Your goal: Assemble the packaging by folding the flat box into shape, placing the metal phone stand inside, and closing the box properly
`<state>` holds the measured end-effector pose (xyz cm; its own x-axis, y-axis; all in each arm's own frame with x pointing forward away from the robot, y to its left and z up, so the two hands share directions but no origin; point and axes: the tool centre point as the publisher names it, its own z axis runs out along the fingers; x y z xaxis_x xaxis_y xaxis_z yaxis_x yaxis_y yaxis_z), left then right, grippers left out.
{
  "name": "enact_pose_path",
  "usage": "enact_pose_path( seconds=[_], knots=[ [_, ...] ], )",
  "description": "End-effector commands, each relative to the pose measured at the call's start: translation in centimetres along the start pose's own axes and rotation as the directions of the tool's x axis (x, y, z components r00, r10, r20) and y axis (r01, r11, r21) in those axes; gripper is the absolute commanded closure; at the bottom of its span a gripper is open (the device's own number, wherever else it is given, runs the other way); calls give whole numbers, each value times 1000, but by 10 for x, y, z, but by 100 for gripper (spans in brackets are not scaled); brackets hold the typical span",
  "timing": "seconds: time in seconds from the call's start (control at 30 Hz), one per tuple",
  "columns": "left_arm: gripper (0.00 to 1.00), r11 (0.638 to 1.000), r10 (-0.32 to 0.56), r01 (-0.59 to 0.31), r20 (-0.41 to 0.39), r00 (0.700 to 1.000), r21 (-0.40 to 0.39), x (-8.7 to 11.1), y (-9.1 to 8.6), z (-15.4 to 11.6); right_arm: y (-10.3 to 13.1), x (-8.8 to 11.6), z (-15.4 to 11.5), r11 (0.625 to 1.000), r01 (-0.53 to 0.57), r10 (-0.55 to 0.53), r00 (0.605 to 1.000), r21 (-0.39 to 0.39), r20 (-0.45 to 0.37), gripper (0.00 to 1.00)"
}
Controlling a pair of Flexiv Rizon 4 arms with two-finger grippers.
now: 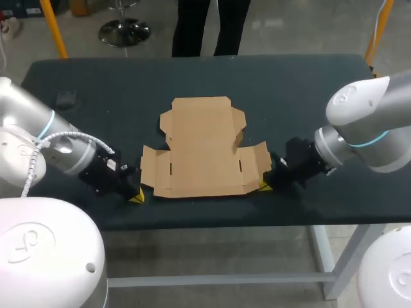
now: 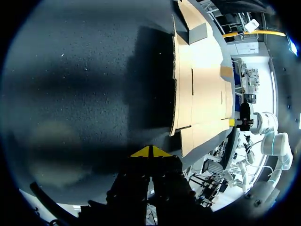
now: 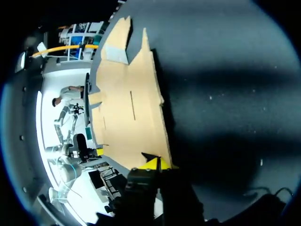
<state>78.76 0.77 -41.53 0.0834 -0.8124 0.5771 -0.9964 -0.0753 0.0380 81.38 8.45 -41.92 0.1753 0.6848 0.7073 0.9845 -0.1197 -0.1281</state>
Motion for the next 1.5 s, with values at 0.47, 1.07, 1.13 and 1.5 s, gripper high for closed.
enact_pose_path(
  seconds=[0.47, 1.07, 1.13, 1.5],
  knots=[
    [100, 999, 6, -7, -18, 1000, -34, 9, -8, 8, 3, -1, 2, 1000, 1, -1, 1000, 12, -6, 100],
    [100, 997, 15, -18, -51, 999, -73, 23, -8, 14, 3, -1, 2, 1000, 9, -9, 1000, 16, -6, 100],
    [100, 997, 16, -20, -49, 999, -75, 24, -8, 14, 3, 0, 3, 1000, 10, -10, 1000, 18, -6, 100],
    [100, 997, 16, -19, -41, 999, -80, 33, -4, 14, 1, 5, 4, 999, 22, -22, 1000, 23, 3, 100]
  ],
)
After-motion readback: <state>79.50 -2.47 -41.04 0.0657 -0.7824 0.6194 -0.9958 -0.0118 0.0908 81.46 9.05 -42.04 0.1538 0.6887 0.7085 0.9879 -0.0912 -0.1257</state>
